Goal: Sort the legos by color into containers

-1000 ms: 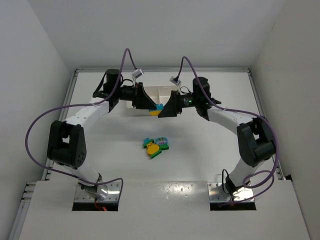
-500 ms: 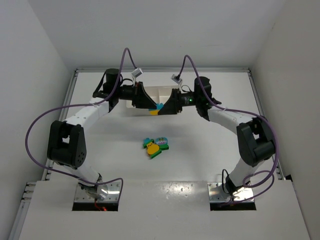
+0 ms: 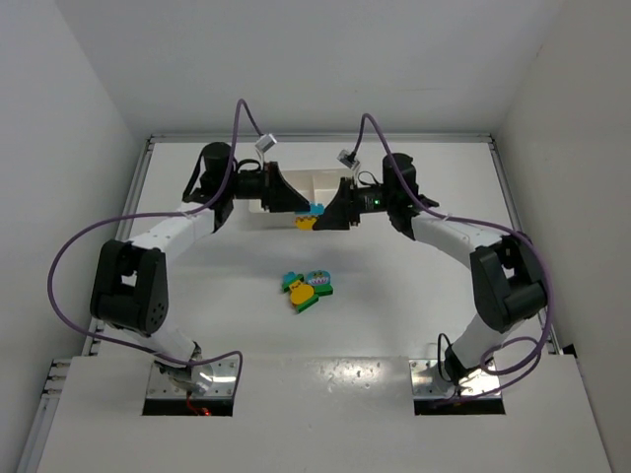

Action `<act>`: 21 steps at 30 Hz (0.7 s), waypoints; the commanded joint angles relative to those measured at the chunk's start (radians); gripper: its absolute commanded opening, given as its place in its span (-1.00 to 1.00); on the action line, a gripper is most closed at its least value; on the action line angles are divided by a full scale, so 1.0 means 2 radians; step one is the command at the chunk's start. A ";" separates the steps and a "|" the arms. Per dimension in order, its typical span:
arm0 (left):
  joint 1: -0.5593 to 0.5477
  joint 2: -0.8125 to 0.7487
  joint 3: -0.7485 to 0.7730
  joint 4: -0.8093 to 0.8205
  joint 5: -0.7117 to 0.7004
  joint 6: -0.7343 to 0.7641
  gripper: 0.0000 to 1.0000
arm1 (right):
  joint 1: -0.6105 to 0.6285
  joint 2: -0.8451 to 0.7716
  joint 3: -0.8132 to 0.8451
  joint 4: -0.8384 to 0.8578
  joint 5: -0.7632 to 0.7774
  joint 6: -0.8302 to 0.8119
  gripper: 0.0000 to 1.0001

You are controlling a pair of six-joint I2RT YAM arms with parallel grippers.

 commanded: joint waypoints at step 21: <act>-0.089 0.007 0.107 -0.193 -0.594 0.211 -1.00 | -0.057 0.031 0.119 -0.175 0.292 -0.101 -1.00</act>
